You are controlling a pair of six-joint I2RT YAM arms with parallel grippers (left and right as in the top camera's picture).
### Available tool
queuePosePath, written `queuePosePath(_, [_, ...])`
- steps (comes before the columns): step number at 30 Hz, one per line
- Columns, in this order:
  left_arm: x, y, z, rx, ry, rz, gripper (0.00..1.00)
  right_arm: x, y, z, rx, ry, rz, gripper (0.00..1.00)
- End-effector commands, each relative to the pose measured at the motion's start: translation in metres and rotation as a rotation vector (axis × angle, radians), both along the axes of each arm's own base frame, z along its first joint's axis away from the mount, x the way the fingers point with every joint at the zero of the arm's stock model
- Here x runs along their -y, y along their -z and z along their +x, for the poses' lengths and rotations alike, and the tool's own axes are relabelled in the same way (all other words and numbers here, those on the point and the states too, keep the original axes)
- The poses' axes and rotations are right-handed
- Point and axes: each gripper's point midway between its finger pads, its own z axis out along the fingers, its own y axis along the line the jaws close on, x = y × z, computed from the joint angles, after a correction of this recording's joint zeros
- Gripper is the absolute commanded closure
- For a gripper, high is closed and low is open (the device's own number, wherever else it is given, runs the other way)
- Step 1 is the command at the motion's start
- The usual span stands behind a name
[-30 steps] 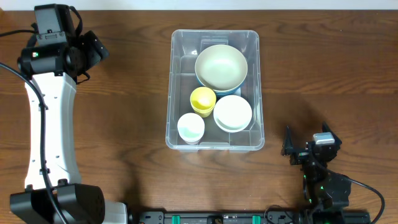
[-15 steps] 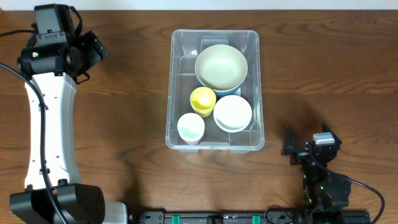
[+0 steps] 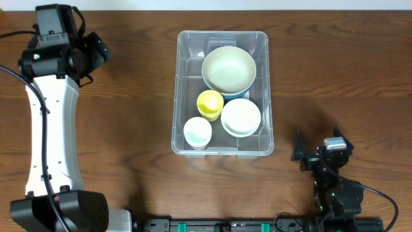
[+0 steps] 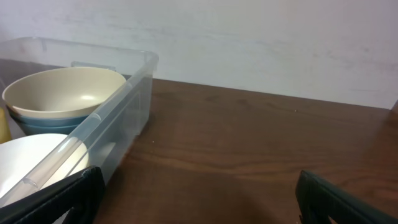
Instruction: Pack container
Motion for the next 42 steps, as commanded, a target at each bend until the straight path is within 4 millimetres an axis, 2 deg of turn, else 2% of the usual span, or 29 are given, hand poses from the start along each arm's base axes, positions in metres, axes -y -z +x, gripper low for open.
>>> queuePosePath(1, [-0.004, 0.000, 0.001, -0.006, -0.010, 0.014, 0.02, 0.001, 0.000, 0.000, 0.001, 0.001, -0.001, 0.01])
queuePosePath(9, [-0.004, 0.000, 0.001, -0.005, -0.009, 0.014, 0.02, 0.001, 0.000, 0.000, 0.001, 0.001, -0.001, 0.01])
queuePosePath(12, [-0.003, -0.006, -0.001, 0.010, -0.009, 0.016, 0.02, 0.001, 0.000, 0.000, 0.001, 0.001, -0.001, 0.01])
queuePosePath(14, [-0.002, -0.016, -0.005, 0.035, -0.009, 0.019, 0.02, 0.001, 0.000, 0.000, 0.001, 0.001, -0.001, 0.01])
queuePosePath(17, [-0.001, -0.042, -0.016, 0.102, -0.010, 0.030, 0.02, 0.001, 0.000, 0.000, 0.001, 0.001, -0.001, 0.01])
queuePosePath(21, [0.004, -0.095, -0.046, 0.246, -0.010, 0.051, 0.02, 0.001, 0.000, 0.000, 0.001, 0.001, -0.001, 0.01])
queuePosePath(24, [0.009, -0.141, -0.081, 0.384, -0.011, 0.071, 0.02, 0.001, 0.000, 0.000, 0.001, 0.001, -0.001, 0.01])
queuePosePath(26, [0.014, -0.173, -0.112, 0.492, -0.012, 0.087, 0.02, 0.001, 0.000, 0.000, 0.001, 0.001, -0.001, 0.01])
queuePosePath(30, [0.025, -0.228, -0.189, 0.718, -0.013, 0.120, 0.02, 0.001, 0.000, 0.000, 0.001, 0.001, -0.001, 0.01])
queuePosePath(32, [0.032, -0.246, -0.231, 0.820, -0.012, 0.133, 0.02, 0.001, 0.000, 0.000, 0.001, 0.001, -0.001, 0.01])
queuePosePath(33, [0.037, -0.252, -0.261, 0.876, -0.008, 0.139, 0.02, 0.001, 0.000, 0.000, 0.001, 0.001, -0.001, 0.01])
queuePosePath(34, [0.040, -0.252, -0.274, 0.896, -0.006, 0.140, 0.02, 0.001, 0.000, 0.000, 0.001, 0.001, -0.001, 0.01])
queuePosePath(38, [0.052, -0.240, -0.350, 0.984, 0.015, 0.142, 0.02, 0.001, 0.000, 0.000, 0.001, 0.001, -0.001, 0.01])
queuePosePath(42, [0.058, -0.213, -0.401, 1.011, 0.026, 0.138, 0.02, 0.001, 0.000, 0.000, 0.001, 0.001, -0.001, 0.01])
